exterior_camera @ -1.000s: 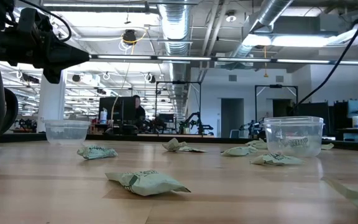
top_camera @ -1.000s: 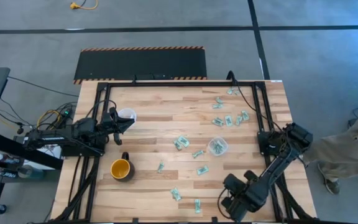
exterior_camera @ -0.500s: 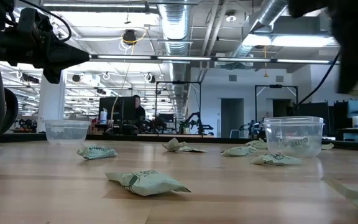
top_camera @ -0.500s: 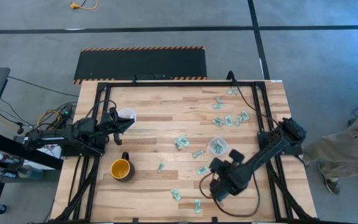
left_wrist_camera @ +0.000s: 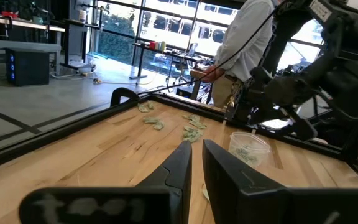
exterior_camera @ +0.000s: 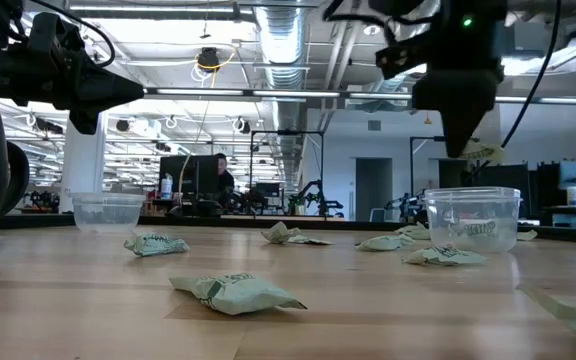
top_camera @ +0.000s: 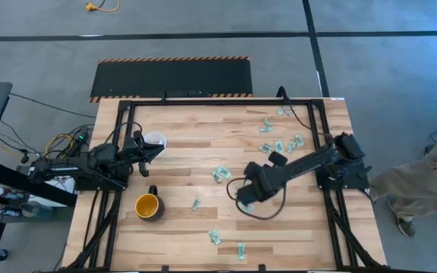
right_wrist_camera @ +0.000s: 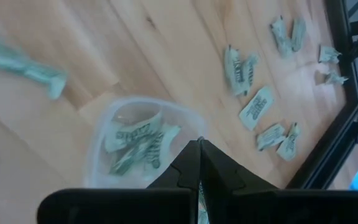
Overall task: Pick and place Stevia / Truvia into bins
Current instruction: Put the white stevia packet into the square transparent container
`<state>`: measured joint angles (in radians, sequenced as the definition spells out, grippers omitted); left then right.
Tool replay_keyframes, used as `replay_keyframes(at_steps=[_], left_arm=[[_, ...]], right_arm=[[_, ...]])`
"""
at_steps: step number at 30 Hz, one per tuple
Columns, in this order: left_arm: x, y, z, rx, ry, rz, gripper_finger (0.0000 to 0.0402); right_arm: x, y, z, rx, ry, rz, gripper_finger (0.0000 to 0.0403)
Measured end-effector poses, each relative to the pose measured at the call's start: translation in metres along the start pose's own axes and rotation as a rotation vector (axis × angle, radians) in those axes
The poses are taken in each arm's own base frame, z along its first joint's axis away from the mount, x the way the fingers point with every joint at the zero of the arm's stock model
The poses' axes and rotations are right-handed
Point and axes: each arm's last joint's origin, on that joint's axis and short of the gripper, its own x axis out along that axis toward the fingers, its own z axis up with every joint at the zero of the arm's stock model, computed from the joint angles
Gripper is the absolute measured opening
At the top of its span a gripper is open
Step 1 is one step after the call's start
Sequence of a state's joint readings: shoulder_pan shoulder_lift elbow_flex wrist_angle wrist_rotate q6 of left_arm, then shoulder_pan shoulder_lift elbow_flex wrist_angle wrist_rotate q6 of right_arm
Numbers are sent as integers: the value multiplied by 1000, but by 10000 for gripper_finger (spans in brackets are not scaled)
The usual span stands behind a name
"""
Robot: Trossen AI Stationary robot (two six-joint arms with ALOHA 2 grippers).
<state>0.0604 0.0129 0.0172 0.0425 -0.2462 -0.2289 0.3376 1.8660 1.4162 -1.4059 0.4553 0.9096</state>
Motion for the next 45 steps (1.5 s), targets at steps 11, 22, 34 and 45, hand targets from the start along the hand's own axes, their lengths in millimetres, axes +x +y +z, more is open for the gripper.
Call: replay_keyframes(at_steps=[11,22,34,45], left_arm=[[0,0,0,0,0,0,27],[0,0,0,0,0,0,27],[0,0,0,0,0,0,27],[0,0,0,0,0,0,27]], right_arm=[[4,-3,7,9,30,41,44],[-4,-25,-5,79,37,-117,105],[30,-112,-46,562,84,167,112],[89,-153,-48,901,223,249,112]])
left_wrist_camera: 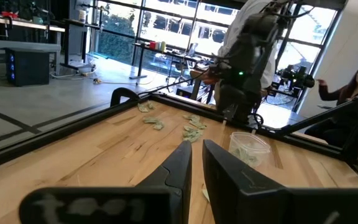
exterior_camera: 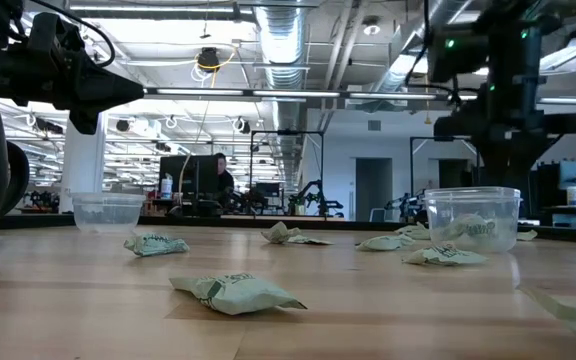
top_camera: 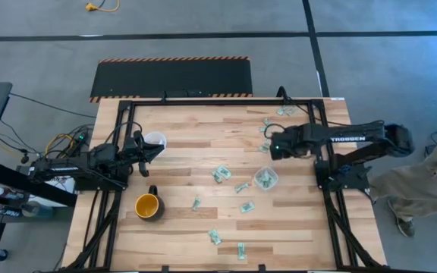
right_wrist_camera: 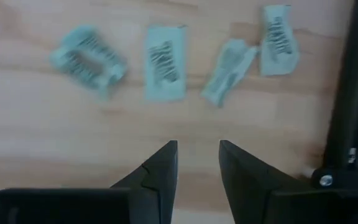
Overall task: Pick and place Stevia / Truvia into bins
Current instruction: Put the white stevia packet into the square transparent container
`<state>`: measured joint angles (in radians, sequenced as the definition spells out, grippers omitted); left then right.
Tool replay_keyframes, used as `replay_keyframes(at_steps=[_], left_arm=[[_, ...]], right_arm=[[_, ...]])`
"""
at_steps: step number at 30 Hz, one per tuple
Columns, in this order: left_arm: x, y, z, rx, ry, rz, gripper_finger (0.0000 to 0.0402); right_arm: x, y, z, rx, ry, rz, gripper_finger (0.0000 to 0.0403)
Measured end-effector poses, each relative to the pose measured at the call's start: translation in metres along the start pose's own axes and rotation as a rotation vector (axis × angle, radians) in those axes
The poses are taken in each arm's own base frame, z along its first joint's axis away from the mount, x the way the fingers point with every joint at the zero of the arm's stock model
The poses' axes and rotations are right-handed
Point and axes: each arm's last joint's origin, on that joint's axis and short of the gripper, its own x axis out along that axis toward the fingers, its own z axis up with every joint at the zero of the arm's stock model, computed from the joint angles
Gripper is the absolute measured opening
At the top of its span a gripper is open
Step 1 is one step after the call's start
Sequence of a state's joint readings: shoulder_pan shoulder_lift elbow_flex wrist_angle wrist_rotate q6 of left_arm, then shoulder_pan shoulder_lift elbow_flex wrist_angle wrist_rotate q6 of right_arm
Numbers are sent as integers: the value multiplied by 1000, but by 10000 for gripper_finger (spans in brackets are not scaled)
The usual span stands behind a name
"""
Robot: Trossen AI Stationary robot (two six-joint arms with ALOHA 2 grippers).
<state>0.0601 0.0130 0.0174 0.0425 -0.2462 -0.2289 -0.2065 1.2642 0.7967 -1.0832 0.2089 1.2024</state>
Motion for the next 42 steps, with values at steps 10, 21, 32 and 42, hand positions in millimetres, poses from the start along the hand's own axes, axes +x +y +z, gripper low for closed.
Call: replay_keyframes(at_steps=[10,21,32,42], left_arm=[[0,0,0,0,0,0,27],[0,0,0,0,1,-3,27],[0,0,0,0,1,-3,27],[0,0,0,0,0,-3,27]], right_arm=[[31,-4,20,119,24,-67,112],[70,-4,23,106,88,-187,117],[74,2,26,97,52,-115,164],[62,-1,27,101,22,-62,183]])
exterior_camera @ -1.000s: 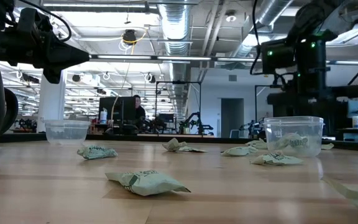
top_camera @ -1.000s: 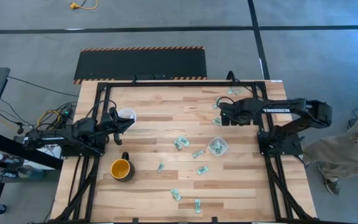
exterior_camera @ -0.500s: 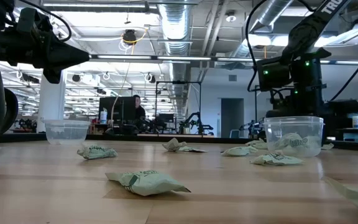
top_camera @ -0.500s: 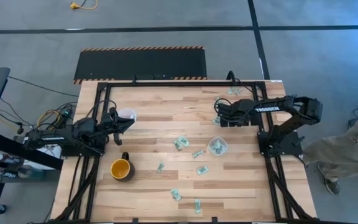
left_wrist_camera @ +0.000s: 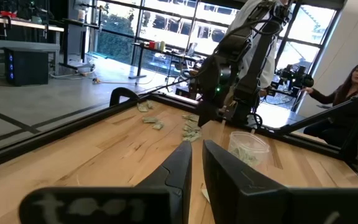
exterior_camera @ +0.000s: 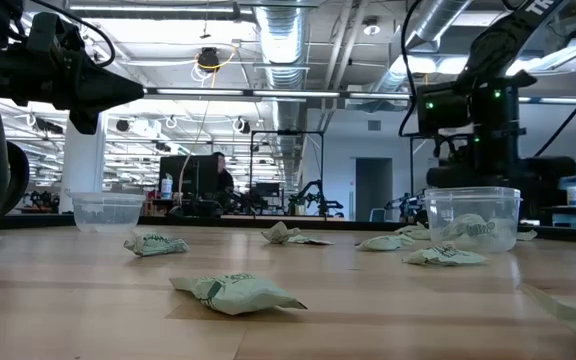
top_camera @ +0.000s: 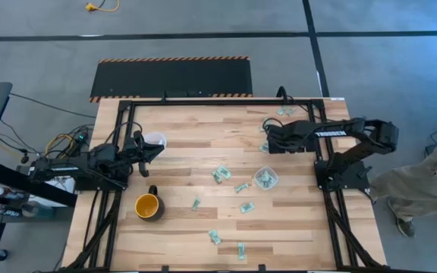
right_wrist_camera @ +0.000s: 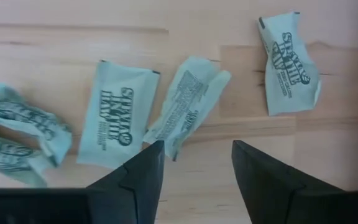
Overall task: Pick and place Stevia / Truvia into bins
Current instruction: Put the white stevia packet into the square transparent container
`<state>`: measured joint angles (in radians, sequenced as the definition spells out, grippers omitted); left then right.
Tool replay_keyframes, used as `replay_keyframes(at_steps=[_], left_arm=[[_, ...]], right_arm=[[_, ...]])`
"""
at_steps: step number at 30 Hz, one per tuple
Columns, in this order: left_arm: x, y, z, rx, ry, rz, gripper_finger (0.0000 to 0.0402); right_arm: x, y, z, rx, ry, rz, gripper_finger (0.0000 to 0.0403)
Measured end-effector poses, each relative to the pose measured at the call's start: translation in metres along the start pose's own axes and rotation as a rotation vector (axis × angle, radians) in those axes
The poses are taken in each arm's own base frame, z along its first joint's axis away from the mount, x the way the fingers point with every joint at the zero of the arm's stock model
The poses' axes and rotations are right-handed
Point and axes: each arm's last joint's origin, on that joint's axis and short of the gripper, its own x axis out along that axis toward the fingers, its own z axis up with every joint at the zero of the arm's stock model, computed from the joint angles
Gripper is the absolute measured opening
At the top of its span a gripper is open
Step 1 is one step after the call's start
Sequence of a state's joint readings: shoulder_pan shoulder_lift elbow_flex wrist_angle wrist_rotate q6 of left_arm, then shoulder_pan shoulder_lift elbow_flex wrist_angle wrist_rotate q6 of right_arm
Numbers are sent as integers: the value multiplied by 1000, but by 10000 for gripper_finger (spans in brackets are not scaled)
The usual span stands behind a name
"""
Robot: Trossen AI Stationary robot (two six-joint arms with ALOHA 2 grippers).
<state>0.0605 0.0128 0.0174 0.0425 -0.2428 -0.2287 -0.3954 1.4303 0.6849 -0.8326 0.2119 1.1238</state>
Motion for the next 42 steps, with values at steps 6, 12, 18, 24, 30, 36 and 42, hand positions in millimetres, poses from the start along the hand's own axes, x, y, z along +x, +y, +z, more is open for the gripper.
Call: replay_keyframes(at_steps=[6,12,18,24,30,36,42], left_arm=[[0,0,0,0,0,0,27],[0,0,0,0,0,0,27],[0,0,0,0,0,0,27],[0,0,0,0,0,0,27],[0,0,0,0,0,0,27],[0,0,0,0,0,0,27],[0,0,0,0,1,-1,27]], right_arm=[[-1,4,2,30,-24,50,180],[0,3,3,78,-23,45,180],[10,2,0,105,-37,79,175],[19,-4,-3,125,-35,72,163],[20,-5,-4,128,-47,57,133],[20,-4,-7,99,-84,42,73],[18,-4,-8,22,-91,32,9]])
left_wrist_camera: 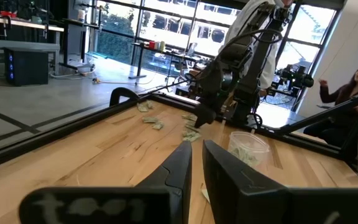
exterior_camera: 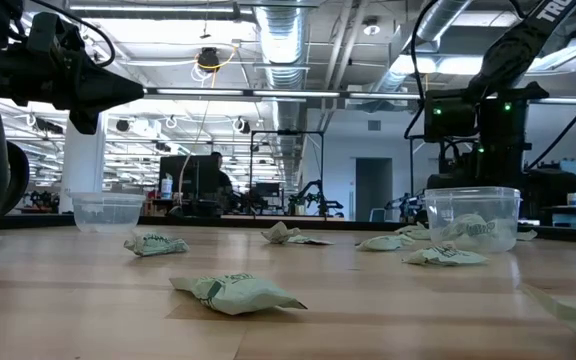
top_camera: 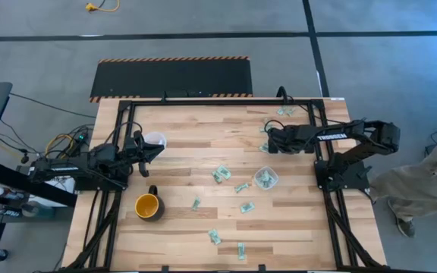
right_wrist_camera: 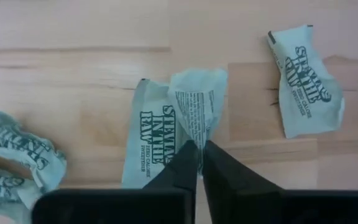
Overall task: Pick and place Stevia / Truvia into bins
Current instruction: Put the white stevia packet into the square transparent container
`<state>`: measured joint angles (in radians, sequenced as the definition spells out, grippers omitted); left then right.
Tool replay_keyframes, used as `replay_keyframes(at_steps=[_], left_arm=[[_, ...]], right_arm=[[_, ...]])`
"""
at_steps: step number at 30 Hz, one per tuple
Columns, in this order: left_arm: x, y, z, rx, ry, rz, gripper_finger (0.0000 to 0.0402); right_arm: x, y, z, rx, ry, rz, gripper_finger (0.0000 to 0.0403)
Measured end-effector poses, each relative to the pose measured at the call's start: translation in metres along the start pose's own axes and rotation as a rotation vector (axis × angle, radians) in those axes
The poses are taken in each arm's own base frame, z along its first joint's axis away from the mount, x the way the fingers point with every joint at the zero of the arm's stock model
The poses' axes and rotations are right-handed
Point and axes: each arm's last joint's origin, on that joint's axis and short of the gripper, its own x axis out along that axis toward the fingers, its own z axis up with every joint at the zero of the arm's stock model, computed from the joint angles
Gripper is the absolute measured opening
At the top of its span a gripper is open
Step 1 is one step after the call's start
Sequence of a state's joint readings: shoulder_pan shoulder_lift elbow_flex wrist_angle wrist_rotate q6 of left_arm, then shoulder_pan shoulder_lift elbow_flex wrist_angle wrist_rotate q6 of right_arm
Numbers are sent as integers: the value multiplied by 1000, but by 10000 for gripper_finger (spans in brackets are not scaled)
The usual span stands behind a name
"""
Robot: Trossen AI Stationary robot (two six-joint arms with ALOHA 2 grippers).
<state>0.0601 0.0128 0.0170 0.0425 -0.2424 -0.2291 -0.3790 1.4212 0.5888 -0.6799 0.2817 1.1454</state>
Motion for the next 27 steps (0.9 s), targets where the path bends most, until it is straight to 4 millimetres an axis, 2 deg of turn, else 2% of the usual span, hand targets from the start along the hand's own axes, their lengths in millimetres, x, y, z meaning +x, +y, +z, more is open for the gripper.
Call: replay_keyframes(at_steps=[8,15,22,27], left_arm=[[0,0,0,0,0,0,27],[0,0,0,0,0,0,27],[0,0,0,0,0,0,27],[0,0,0,0,0,0,27]], right_arm=[[-26,4,-8,-116,-25,16,4],[-63,11,-26,-239,-77,137,2],[-100,21,-66,-399,-112,367,2],[-112,21,-98,-540,-101,451,5]])
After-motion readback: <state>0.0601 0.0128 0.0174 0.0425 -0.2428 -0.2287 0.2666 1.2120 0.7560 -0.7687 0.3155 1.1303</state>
